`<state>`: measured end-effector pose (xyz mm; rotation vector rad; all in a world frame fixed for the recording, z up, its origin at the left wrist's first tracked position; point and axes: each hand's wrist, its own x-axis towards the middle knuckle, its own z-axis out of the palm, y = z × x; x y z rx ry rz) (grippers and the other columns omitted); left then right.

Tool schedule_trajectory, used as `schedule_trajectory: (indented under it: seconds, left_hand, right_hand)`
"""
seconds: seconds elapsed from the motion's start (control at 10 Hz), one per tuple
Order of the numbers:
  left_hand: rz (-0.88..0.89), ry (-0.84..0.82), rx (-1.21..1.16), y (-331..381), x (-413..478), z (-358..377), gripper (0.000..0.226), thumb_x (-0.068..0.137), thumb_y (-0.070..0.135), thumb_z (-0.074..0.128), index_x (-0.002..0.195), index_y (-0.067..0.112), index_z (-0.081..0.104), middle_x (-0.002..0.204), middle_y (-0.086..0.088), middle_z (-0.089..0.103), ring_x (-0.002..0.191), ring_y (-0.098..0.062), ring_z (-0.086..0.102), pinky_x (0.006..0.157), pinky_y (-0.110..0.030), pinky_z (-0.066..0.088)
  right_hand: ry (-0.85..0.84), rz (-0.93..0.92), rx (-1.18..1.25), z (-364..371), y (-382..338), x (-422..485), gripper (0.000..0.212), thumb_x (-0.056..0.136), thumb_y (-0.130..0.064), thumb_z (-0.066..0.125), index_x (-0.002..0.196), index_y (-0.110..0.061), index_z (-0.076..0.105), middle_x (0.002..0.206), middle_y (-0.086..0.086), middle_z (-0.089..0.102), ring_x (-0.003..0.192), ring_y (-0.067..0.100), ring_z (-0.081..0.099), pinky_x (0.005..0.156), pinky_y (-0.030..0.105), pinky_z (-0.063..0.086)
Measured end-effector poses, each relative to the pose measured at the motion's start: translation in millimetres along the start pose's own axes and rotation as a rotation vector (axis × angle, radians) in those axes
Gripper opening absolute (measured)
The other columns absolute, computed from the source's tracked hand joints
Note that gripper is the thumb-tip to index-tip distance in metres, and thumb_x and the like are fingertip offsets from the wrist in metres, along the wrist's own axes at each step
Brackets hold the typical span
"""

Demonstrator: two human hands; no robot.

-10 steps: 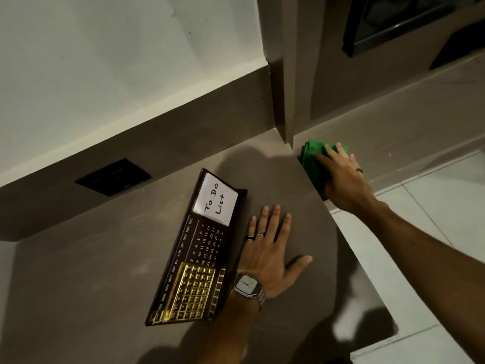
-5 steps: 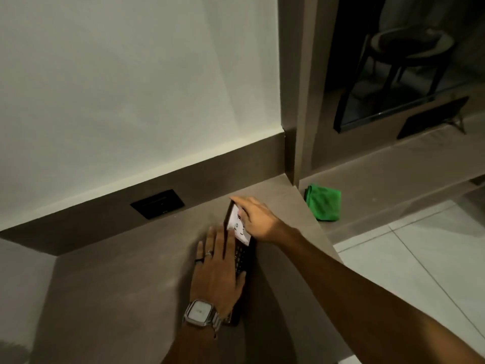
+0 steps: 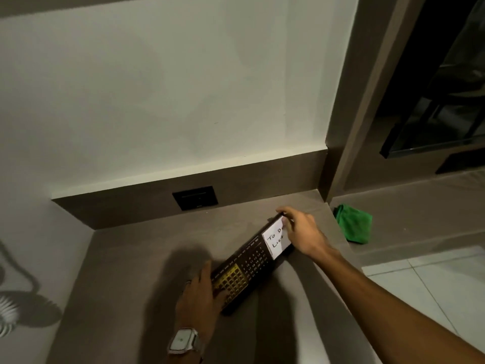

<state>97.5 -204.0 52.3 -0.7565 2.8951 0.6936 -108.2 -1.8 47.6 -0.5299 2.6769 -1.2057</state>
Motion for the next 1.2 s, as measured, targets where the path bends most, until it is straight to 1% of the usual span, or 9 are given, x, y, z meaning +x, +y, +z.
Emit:
schedule_trajectory:
  seconds: [0.1,0.2,0.3,0.5,0.7,0.9,1.0,1.1,1.2]
  left_hand:
    - [-0.114,0.093,-0.155,-18,10,-6,0.064,0.080,0.039,0.073,0.136,0.024,0.045,0.123,-0.004,0.063,0.111,-0.024,0.062,0.089,-0.038,0.052]
    - [-0.163,0.177,-0.320,-33,24,-9,0.035,0.073,0.028,0.082,0.104,0.018,0.069,0.090,-0.003,0.075,0.085,-0.022,0.071,0.071,-0.025,0.053]
    - [-0.202,0.271,-0.372,-38,37,-12,0.017,0.068,0.019,0.085,0.081,0.017,0.074,0.074,-0.005,0.074,0.074,-0.025,0.070,0.071,-0.030,0.050]
    - [-0.235,0.306,-0.445,-43,65,-20,0.016,0.068,0.013,0.084,0.078,0.014,0.072,0.060,0.008,0.062,0.056,-0.006,0.058,0.057,-0.019,0.037]
    - [-0.193,0.306,-0.421,-42,84,-22,0.016,0.071,0.012,0.083,0.081,0.009,0.070,0.073,-0.007,0.070,0.068,-0.023,0.065,0.064,-0.029,0.049]
    - [-0.216,0.275,-0.447,-41,97,-24,0.014,0.076,0.015,0.079,0.085,0.014,0.069,0.078,-0.007,0.069,0.089,-0.032,0.065,0.080,-0.049,0.056]
    - [-0.237,0.256,-0.460,-44,98,-22,0.016,0.077,0.018,0.079,0.088,0.018,0.067,0.082,-0.005,0.069,0.099,-0.036,0.061,0.083,-0.051,0.054]
    - [-0.259,0.251,-0.411,-46,94,-24,0.034,0.074,0.027,0.082,0.102,0.014,0.067,0.092,-0.007,0.071,0.105,-0.033,0.059,0.085,-0.036,0.044]
    - [-0.252,0.254,-0.336,-50,81,-30,0.069,0.069,0.048,0.081,0.125,0.016,0.057,0.113,-0.012,0.068,0.106,-0.026,0.058,0.085,-0.034,0.044]
  right_hand:
    - [0.055,0.048,0.043,3,5,-10,0.025,0.099,-0.023,0.047,0.120,-0.032,0.058,0.102,-0.011,0.065,0.092,0.002,0.060,0.069,0.014,0.049]
    - [0.121,0.102,0.072,9,6,-20,0.022,0.098,-0.023,0.049,0.112,-0.030,0.064,0.092,-0.016,0.064,0.084,-0.004,0.060,0.068,0.009,0.046]
    - [0.132,0.138,0.080,17,7,-26,0.020,0.098,-0.022,0.050,0.100,-0.028,0.069,0.083,-0.018,0.067,0.077,-0.010,0.060,0.063,0.003,0.044]
    - [0.142,0.161,0.109,27,0,-29,0.019,0.098,-0.020,0.052,0.094,-0.025,0.070,0.082,-0.014,0.068,0.078,-0.009,0.059,0.055,-0.004,0.038]
    - [0.163,0.182,0.140,30,-6,-18,0.019,0.099,-0.019,0.049,0.092,-0.026,0.065,0.083,-0.012,0.066,0.077,-0.006,0.060,0.055,0.003,0.044]
    - [0.210,0.186,0.146,29,-15,-5,0.018,0.099,-0.016,0.050,0.090,-0.024,0.064,0.077,-0.012,0.064,0.070,-0.011,0.055,0.050,-0.003,0.037]
    - [0.192,0.178,0.160,32,-11,-2,0.019,0.099,-0.017,0.050,0.089,-0.028,0.062,0.079,-0.014,0.063,0.073,-0.009,0.057,0.049,-0.001,0.039]
    - [0.152,0.226,0.200,32,-8,-4,0.016,0.099,-0.020,0.051,0.105,-0.028,0.063,0.094,-0.010,0.068,0.087,0.003,0.064,0.062,0.006,0.048]
    - [0.239,0.256,0.215,21,-4,-15,0.029,0.098,-0.022,0.053,0.126,-0.020,0.058,0.109,0.003,0.069,0.102,0.014,0.063,0.091,0.034,0.052]
